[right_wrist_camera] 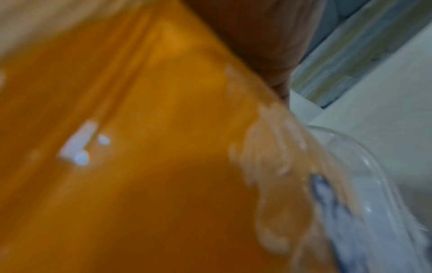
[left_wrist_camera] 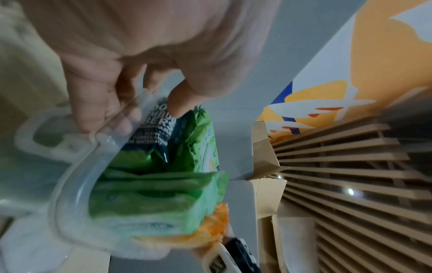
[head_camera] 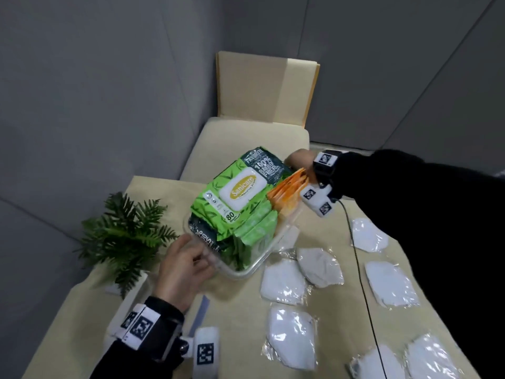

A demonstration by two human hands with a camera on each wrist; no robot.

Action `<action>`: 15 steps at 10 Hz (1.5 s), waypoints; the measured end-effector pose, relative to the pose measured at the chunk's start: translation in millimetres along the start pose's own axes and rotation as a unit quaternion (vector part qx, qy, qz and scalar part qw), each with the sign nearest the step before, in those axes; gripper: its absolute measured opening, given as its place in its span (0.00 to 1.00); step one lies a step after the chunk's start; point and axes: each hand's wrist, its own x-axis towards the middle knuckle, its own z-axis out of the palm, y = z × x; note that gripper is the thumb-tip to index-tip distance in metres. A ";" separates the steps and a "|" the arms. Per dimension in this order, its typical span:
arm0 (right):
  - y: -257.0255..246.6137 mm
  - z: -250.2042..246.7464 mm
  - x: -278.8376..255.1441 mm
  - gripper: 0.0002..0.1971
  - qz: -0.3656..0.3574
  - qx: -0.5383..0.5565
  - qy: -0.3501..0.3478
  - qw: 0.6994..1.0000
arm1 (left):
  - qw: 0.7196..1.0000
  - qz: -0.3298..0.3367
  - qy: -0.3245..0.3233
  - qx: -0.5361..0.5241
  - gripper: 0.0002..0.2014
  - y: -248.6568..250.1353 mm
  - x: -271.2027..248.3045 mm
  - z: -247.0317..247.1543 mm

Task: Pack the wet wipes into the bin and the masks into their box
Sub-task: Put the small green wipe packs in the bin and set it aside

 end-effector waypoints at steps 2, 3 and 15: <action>-58.3 30.9 82.8 0.09 0.003 0.202 -0.110 0.973 | 0.998 -0.028 0.008 -0.056 0.11 0.2 25.3 -31.8; -84.3 48.6 117.4 0.17 0.015 0.224 -0.167 0.960 | 0.998 -0.047 0.018 -0.048 0.13 -11.8 35.0 -45.2; -19.2 133.6 -10.4 0.09 0.028 0.543 -0.097 0.834 | 0.969 -0.123 0.135 -0.167 0.26 -27.8 18.0 -32.4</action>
